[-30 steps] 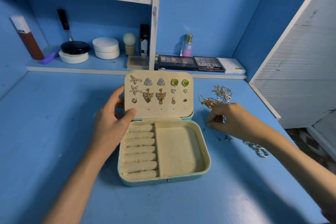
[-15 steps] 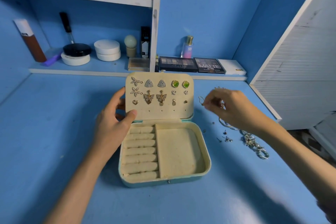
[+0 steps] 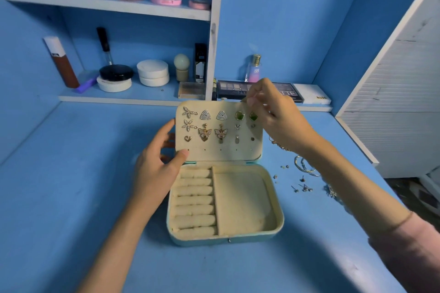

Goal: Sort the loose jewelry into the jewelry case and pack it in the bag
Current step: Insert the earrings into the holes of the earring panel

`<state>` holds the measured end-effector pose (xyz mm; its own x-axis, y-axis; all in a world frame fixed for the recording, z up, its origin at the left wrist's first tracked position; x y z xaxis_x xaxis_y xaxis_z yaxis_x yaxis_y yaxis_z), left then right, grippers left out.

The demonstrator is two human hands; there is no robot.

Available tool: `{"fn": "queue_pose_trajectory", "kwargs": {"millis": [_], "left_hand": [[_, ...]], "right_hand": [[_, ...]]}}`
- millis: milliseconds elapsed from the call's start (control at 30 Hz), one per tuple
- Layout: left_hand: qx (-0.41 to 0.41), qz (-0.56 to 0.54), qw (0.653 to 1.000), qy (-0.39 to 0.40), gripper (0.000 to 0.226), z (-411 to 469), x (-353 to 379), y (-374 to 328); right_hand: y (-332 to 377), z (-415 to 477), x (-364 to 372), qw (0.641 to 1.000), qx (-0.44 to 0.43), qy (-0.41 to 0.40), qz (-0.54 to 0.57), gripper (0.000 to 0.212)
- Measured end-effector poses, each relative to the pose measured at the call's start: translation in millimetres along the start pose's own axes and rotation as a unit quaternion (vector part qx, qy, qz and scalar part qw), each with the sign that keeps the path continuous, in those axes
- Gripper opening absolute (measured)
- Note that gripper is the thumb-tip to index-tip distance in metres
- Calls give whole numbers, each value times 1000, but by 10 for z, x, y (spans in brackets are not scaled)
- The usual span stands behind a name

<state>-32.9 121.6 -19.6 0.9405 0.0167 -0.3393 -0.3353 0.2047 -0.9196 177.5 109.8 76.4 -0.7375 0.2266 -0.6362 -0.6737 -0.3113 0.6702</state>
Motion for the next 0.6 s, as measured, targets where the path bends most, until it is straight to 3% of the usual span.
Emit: {"fn": "queue_pose_trajectory", "kwargs": {"millis": [133, 200, 267, 333, 400, 500, 600], "left_hand": [[19, -15, 991, -128, 39, -219, -157, -289], [7, -94, 990, -103, 27, -369, 0, -482], [-62, -219, 974, -23, 26, -508, 323, -573], [-164, -340, 924, 68, 29, -650, 712, -597], [-261, -441, 850, 125, 31, -761, 1009, -609], [-359, -563, 735, 122, 29, -810, 1205, -571], [-391, -594, 697, 98, 23, -779, 1255, -517]], "right_hand": [[5, -45, -40, 1000, -3, -3, -3, 8], [12, -67, -54, 1000, -2, -1, -2, 7], [22, -87, -66, 1000, -3, 2, 2, 6], [39, -111, -81, 1000, -8, 2, 6, 7], [64, -144, -96, 1000, -10, 1, 15, 9], [124, -194, -117, 1000, -21, 2, 16, 10], [167, -239, -127, 999, -31, 7, 7, 11]]}}
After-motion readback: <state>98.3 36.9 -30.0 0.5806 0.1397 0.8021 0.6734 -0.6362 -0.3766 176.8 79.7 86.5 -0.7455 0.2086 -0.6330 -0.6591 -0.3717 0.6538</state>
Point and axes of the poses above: each hand's wrist, its own z-axis towards the middle knuckle, its own x-axis out of the palm, y = z × x, the point moved 9 cm from there along z, towards the middle knuckle, and after that the axes turned 6 degrees about z, right-handed, at the moved point
